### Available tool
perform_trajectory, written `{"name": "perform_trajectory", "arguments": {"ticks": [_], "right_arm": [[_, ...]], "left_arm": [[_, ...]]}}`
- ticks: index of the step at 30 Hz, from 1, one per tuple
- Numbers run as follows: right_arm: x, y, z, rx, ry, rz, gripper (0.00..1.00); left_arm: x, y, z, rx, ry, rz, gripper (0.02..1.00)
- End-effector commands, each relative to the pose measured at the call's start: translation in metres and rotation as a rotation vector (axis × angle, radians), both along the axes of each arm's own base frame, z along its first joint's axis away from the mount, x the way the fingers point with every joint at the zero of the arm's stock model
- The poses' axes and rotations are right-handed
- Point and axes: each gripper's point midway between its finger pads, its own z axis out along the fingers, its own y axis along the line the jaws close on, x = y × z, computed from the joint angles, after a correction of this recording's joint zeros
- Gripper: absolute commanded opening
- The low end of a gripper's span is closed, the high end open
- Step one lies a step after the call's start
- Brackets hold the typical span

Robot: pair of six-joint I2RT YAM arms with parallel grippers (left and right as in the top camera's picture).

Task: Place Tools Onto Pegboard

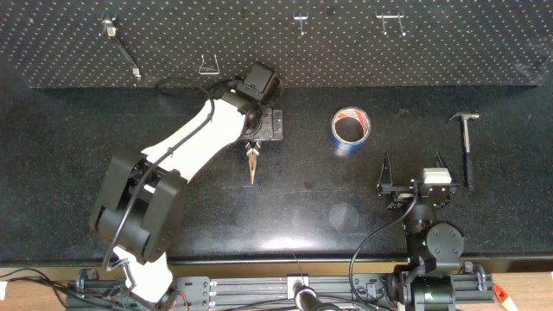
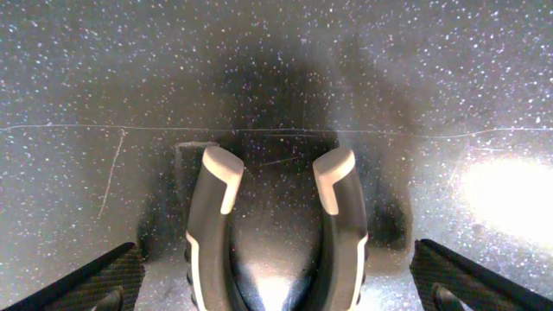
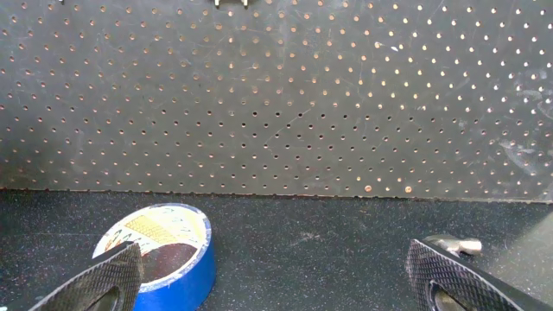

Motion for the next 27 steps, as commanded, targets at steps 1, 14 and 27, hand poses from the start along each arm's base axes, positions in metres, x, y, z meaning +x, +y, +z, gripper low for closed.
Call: {"name": "perform_trajectory", "arguments": {"ticks": [1, 14, 27], "right_arm": [[-0.0002, 0.0027, -0.0009, 0.012, -0.002, 0.012, 0.980], [-0.0002, 0.0027, -0.0009, 0.011, -0.002, 0.012, 0.980], [-0.0002, 0.0027, -0.0008, 0.012, -0.003, 0.012, 0.980]], "left_arm": [[0.0028, 0.0075, -0.0051, 0.046, 0.002, -0.015, 1.000], [0.0041, 0.0096, -0.0048, 0.058, -0.005, -0.012, 0.862], [0.0057, 0.0050, -0.0044, 0.030, -0.009, 0.005, 0.669]]}}
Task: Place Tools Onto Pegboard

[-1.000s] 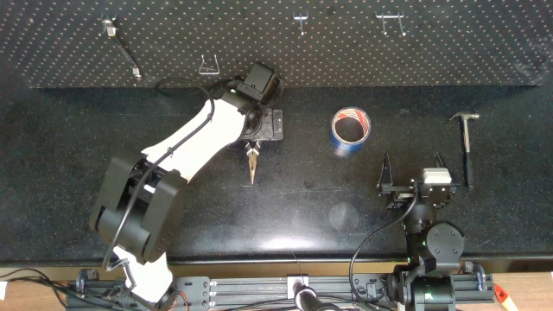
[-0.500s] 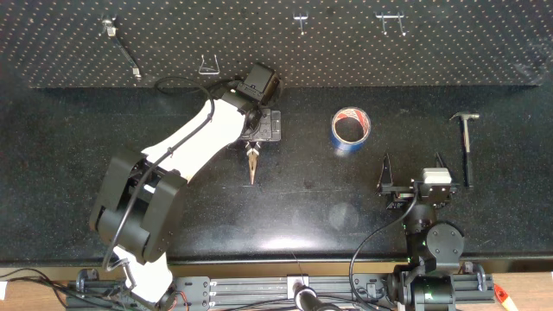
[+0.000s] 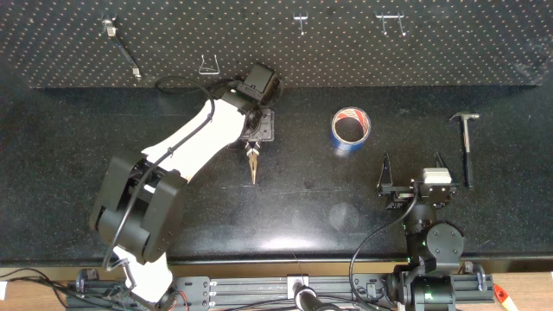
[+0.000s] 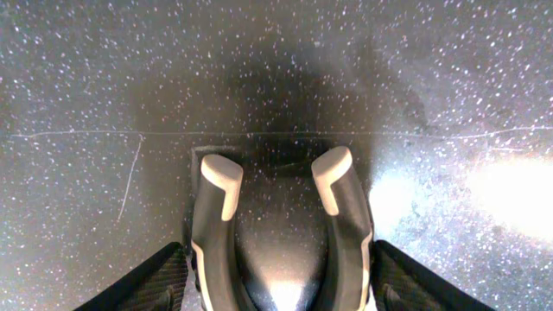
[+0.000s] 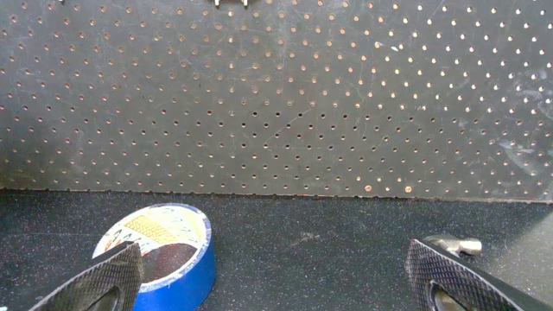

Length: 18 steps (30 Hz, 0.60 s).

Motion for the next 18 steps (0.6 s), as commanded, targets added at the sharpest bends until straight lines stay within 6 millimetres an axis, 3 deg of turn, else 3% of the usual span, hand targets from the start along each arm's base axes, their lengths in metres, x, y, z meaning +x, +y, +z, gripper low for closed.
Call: {"name": "perform_trajectory", "arguments": {"ticks": [1, 14, 18], "right_arm": [[-0.0002, 0.0027, -0.0008, 0.012, -0.003, 0.012, 0.980], [-0.0002, 0.0027, -0.0008, 0.011, -0.003, 0.012, 0.980], [-0.0002, 0.0027, -0.0008, 0.012, -0.003, 0.012, 0.980]], "left_arm": [[0.0047, -0.0002, -0.0044, -0.007, 0.001, 0.035, 0.667], [-0.0051, 0.0053, -0.0136, -0.006, 0.031, 0.108, 0.671], [-0.0050, 0.0053, -0.0136, -0.006, 0.030, 0.108, 0.562]]}}
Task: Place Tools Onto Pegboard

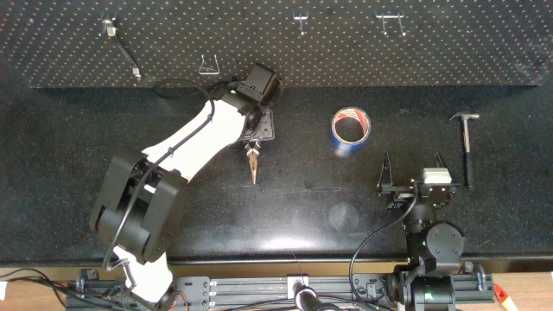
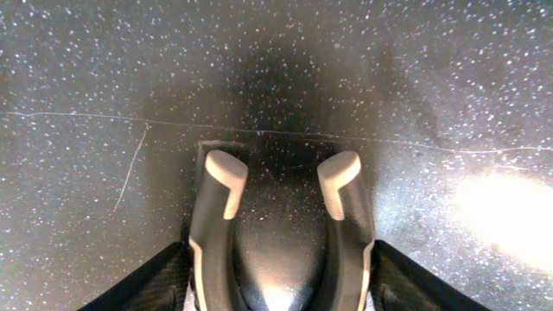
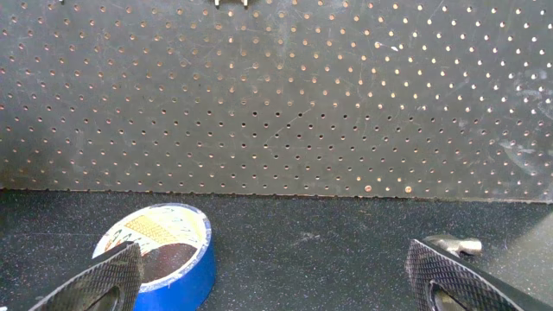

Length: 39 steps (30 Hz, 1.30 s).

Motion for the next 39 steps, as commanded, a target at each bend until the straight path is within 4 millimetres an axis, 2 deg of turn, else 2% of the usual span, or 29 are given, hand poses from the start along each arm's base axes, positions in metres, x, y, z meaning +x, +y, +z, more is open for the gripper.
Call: {"name": "perform_trajectory", "arguments": {"ticks": [1, 13, 28, 39], "right_arm": [[-0.0002, 0.0027, -0.0008, 0.012, -0.003, 0.012, 0.980], [-0.0002, 0.0027, -0.0008, 0.012, -0.003, 0.012, 0.980], [-0.0002, 0.0027, -0.0008, 0.012, -0.003, 0.012, 0.980], [-0.0002, 0.0027, -0.0008, 0.012, -0.003, 0.012, 0.980]], "left_arm": [[-0.0045, 0.0052, -0.0116, 0.014, 0.030, 0.021, 0.531], [-0.0027, 0.0028, -0.0112, -0.005, 0.024, 0.053, 0.465], [-0.0027, 0.0029, -0.0112, -0.004, 0.024, 0.052, 0.446], [-0.0027, 0.0029, -0.0112, -0.004, 0.024, 0.052, 0.336]]}}
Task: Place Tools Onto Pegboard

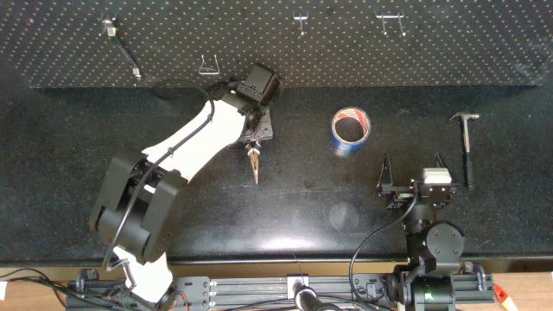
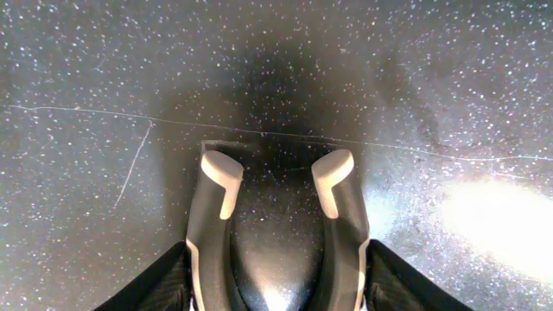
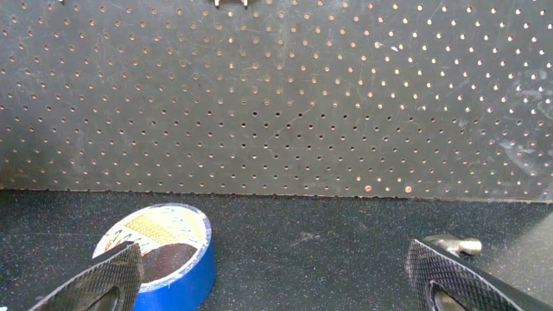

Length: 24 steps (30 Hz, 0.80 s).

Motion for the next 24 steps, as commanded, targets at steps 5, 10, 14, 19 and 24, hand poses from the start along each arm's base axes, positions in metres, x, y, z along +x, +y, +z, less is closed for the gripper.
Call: {"name": "perform_trajectory", "arguments": {"ticks": [5, 10, 14, 19, 24], "right_arm": [[0.000, 0.003, -0.001, 0.012, -0.003, 0.012, 0.980], [0.000, 0.003, -0.001, 0.011, -0.002, 0.012, 0.980], [0.000, 0.003, -0.001, 0.012, -0.003, 0.012, 0.980], [0.000, 0.003, -0.001, 0.011, -0.003, 0.012, 0.980], [0.000, 0.003, -0.001, 0.012, -0.003, 0.012, 0.980]], "left_arm": [[-0.004, 0.002, -0.010, 0.007, 0.024, 0.006, 0.029], [0.000, 0.002, -0.002, 0.007, -0.006, 0.006, 0.029], [-0.001, 0.008, 0.010, 0.037, -0.028, 0.009, 0.027], [-0.005, 0.009, 0.025, 0.028, -0.038, 0.003, 0.025], [-0.007, 0.016, 0.064, 0.018, -0.110, 0.011, 0.027]]}}
